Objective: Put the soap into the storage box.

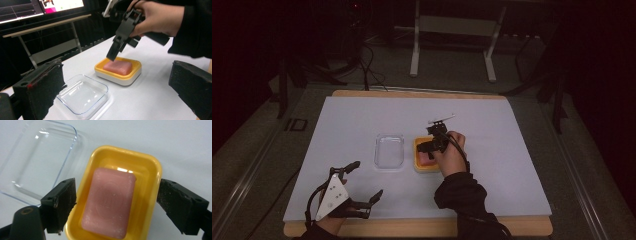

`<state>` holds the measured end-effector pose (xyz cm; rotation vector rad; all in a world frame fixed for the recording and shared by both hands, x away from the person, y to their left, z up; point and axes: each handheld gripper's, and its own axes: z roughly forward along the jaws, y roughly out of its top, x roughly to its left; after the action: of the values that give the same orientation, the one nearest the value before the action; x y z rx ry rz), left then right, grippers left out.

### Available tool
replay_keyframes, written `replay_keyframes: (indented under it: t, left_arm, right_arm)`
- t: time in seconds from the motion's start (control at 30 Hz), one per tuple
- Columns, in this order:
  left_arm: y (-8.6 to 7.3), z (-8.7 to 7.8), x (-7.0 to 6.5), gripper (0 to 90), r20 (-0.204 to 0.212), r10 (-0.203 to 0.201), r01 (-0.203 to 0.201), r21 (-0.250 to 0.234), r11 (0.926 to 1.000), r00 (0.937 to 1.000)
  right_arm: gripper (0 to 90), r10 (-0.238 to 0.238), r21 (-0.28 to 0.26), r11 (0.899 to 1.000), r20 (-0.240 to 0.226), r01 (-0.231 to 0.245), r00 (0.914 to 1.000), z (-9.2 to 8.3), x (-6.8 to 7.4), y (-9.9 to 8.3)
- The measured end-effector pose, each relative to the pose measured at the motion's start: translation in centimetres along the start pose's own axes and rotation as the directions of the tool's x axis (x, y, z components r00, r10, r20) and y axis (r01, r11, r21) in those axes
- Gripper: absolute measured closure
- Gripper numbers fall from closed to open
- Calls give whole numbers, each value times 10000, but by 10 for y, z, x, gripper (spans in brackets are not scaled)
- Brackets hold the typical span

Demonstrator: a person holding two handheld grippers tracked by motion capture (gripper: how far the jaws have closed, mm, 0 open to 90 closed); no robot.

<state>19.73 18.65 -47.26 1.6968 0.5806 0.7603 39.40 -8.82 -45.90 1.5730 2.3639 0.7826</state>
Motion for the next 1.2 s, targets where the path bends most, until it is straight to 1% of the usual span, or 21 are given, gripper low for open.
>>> replay_keyframes:
  t: [0.03,0.07,0.1,0.13,0.23,0.27,0.3,0.37,0.4,0.47,0.53,0.6,0.67,0.7,0.73,0.8,0.87,0.97,1.0,1.03,1.2]
  left_arm:
    - [0,0,0,6,8,9,-9,5,10000,10000]
    - [0,0,0,6,5,19,-19,7,10000,10000]
    - [0,0,0,6,10,29,-29,10,10000,10000]
    - [0,0,0,6,13,30,-30,2,10000,10000]
    - [0,0,0,6,-21,-11,11,-3,10000,10000]
    - [0,0,0,6,-28,-24,24,9,10000,10000]
    - [0,0,1,6,-21,-2,2,46,10000,10000]
    - [-1,1,0,6,-33,-5,5,59,10000,10000]
    - [0,1,0,6,-31,-2,2,59,10000,10000]
    - [0,0,0,6,-57,6,-6,42,10000,10000]
    - [0,0,0,6,-90,-7,7,41,10000,10000]
    - [-1,0,0,6,-118,-18,19,58,10000,9999]
    - [-1,1,1,6,-120,-44,45,76,10000,9999]
    - [-1,1,1,6,-117,-29,30,94,10000,9999]
    - [-1,2,0,6,-114,-26,27,97,9999,9999]
    - [-1,2,-1,6,-114,-22,23,79,10000,9999]
    - [-1,1,-1,6,-108,-17,18,75,10000,9999]
    - [-1,1,-1,6,-121,-31,32,71,10000,9999]
    - [-1,1,-1,6,-121,-31,32,71,10000,9999]
    - [-1,1,0,6,-120,-32,33,68,10000,9999]
    - [-1,1,0,6,-137,-43,43,61,10000,9999]
  right_arm:
    - [167,-158,-16,9999,-167,158,9997,-3,-3,1]
    - [168,-135,-29,9999,-294,134,9995,-6,-5,1]
    - [168,-283,-24,9996,-461,282,9985,-9,-9,2]
    - [168,-472,-69,9989,-659,469,9967,-12,-12,3]
    - [169,-815,-165,9967,-1227,800,9891,-18,-26,4]
    - [172,-689,-110,9976,-1357,681,9883,-20,-31,3]
    - [180,-688,-143,9976,-1469,675,9868,-22,-36,3]
    - [194,-601,-158,9982,-1408,584,9882,-26,-44,2]
    - [205,-542,-185,9985,-1458,520,9878,-29,-47,2]
    - [195,-609,-152,9981,-1610,592,9851,-32,-53,0]
    - [195,-769,-228,9970,-1587,742,9843,-37,-58,-2]
    - [195,-653,-284,9977,-1866,610,9803,-42,-63,-3]
    - [197,-595,-333,9980,-1935,541,9793,-46,-66,-5]
    - [195,-511,-336,9984,-2128,450,9758,-49,-67,-6]
    - [192,-523,-429,9981,-2202,439,9740,-51,-68,-6]
    - [191,-694,-552,9967,-2106,590,9751,-57,-70,-9]
    - [191,-786,-564,9961,-2171,678,9730,-61,-73,-11]
    - [191,-874,-657,9950,-2145,749,9728,-66,-76,-15]
    - [191,-934,-685,9944,-2194,802,9711,-69,-78,-16]
    - [191,-1100,-818,9922,-2146,943,9705,-74,-82,-21]
    - [189,-1667,-1038,9835,-2037,1480,9647,-83,-92,-36]
